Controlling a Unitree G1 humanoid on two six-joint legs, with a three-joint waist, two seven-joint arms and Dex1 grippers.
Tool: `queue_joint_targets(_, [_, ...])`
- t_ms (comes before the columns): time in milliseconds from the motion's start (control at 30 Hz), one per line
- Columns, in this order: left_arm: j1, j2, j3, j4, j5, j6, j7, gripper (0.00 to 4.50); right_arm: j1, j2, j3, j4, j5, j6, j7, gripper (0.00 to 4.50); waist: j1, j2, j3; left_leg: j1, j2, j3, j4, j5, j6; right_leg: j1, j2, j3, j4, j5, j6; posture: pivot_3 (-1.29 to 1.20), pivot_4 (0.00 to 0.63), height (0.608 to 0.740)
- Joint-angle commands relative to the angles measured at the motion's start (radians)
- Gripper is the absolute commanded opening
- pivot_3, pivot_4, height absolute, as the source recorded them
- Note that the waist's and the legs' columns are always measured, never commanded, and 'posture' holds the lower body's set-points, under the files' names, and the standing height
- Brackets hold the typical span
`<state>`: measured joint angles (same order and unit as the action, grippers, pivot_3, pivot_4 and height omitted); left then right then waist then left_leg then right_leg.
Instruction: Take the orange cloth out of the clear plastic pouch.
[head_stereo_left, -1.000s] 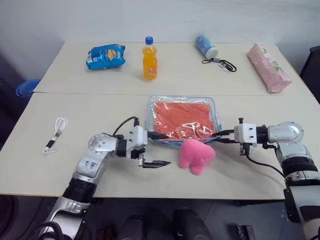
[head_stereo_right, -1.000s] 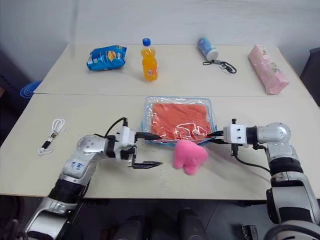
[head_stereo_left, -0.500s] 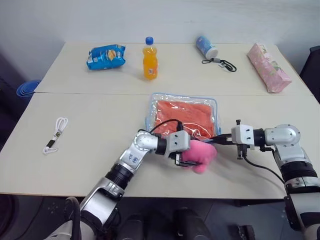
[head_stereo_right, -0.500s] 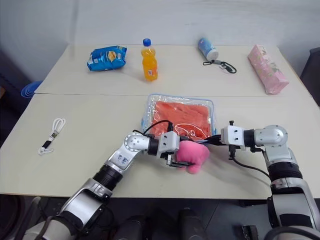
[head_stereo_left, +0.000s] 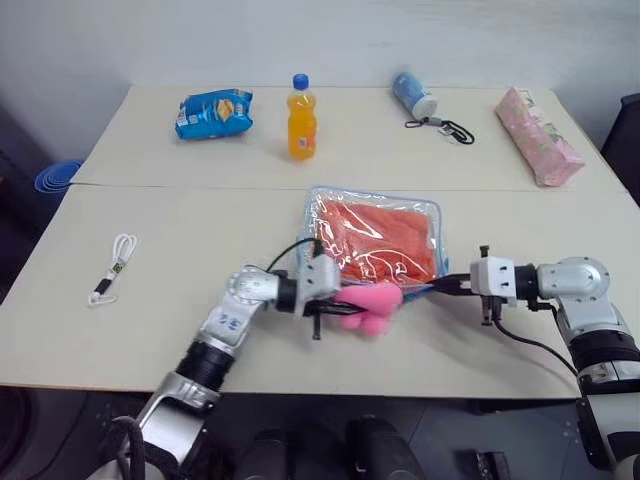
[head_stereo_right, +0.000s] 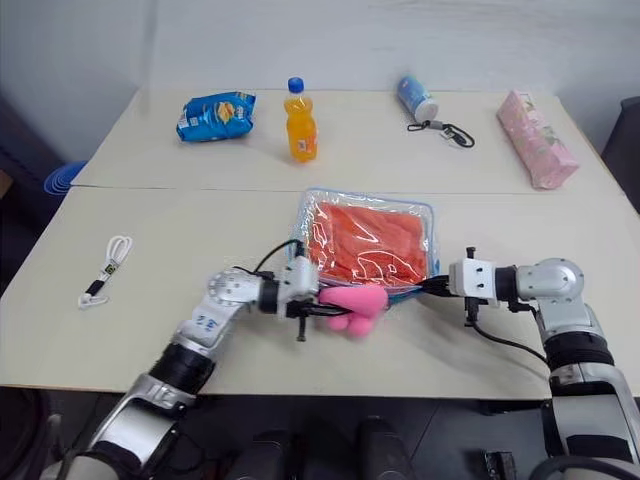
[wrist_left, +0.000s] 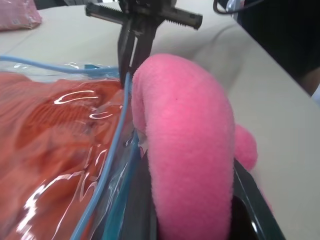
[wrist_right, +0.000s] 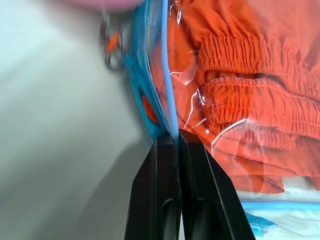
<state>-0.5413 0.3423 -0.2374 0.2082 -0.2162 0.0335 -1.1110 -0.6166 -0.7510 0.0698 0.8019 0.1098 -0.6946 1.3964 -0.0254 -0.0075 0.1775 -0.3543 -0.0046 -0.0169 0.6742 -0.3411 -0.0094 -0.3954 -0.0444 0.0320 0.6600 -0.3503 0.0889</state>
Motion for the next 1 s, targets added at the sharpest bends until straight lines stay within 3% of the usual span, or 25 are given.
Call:
queue_joint_targets(33, [0.008,0.13,0.103,0.021,-0.046,0.003,-0.064,0.25,-0.002,-0.044,-0.025,0.04,0.007,-0.04,0.007,0.0,-0.001,0.0,0.0,0.0,0.0,0.0,0.0,0.0,0.0,0.0,0.0,0.0,0.0,0.0,0.0,0.0,0.15,0.74])
queue_joint_targets(267, [-0.026,0.34,0.25,0.291,-0.055,-0.056,-0.11,0.25,-0.025,-0.071,-0.019,0.09,0.013,-0.102,0.038,0.0,-0.002,0.0,0.0,0.0,0.0,-0.001,-0.001,-0.001,0.001,0.0,-0.001,-0.001,-0.001,0.0,0.0,0.0,0.15,0.74])
queue_joint_targets(533, [-0.058,0.411,0.335,0.494,-0.06,-0.087,-0.099,0.25,-0.044,-0.064,-0.025,0.125,0.032,-0.135,0.063,0.0,-0.004,0.0,0.0,0.0,0.0,0.0,-0.002,-0.001,0.001,-0.001,-0.001,-0.002,-0.001,0.0,0.0,0.0,0.15,0.74])
queue_joint_targets(667, [-0.04,0.43,0.333,0.42,-0.087,-0.021,-0.125,1.54,-0.02,-0.039,-0.067,0.048,0.161,0.031,0.115,0.0,-0.005,0.0,0.0,-0.001,0.0,0.0,-0.003,-0.001,0.001,-0.002,-0.001,-0.001,0.0,0.0,0.0,0.0,0.15,0.74])
queue_joint_targets(800, [-0.036,0.483,0.33,0.326,-0.083,-0.026,-0.176,2.91,0.071,-0.062,-0.104,-0.162,0.272,0.206,0.135,1.05,-0.004,0.0,0.0,-0.001,0.0,-0.001,-0.005,-0.001,0.001,-0.003,-0.001,-0.002,0.0,0.0,0.0,0.0,0.15,0.74])
queue_joint_targets(833, [-0.037,0.494,0.329,0.307,-0.086,-0.029,-0.193,3.06,0.104,-0.077,-0.114,-0.222,0.293,0.256,0.132,1.27,-0.003,0.0,0.0,-0.002,0.0,-0.001,-0.005,-0.001,0.001,-0.003,-0.001,-0.002,-0.001,0.0,0.0,0.0,0.15,0.74])
queue_joint_targets(900, [-0.046,0.513,0.321,0.268,-0.079,-0.067,-0.221,3.73,0.196,-0.111,-0.154,-0.368,0.346,0.347,0.106,2.01,0.001,0.0,0.0,-0.002,0.0,-0.001,-0.005,-0.001,0.001,-0.003,-0.001,-0.001,-0.001,0.0,0.0,0.0,0.15,0.74])
queue_joint_targets(933, [-0.051,0.508,0.311,0.214,-0.09,-0.071,-0.239,3.98,0.278,-0.141,-0.189,-0.475,0.38,0.402,0.087,2.29,0.004,0.0,0.0,-0.002,0.0,-0.001,-0.006,-0.001,0.001,-0.003,-0.001,-0.002,-0.001,0.0,0.0,0.0,0.15,0.74])
queue_joint_targets(1000, [-0.054,0.494,0.299,0.141,-0.107,-0.065,-0.258,4.01,0.385,-0.176,-0.241,-0.614,0.419,0.482,0.056,2.96,0.022,0.001,0.001,-0.002,0.0,-0.002,-0.006,-0.001,0.001,-0.003,-0.002,-0.002,-0.002,0.0,0.0,0.0,0.15,0.74])
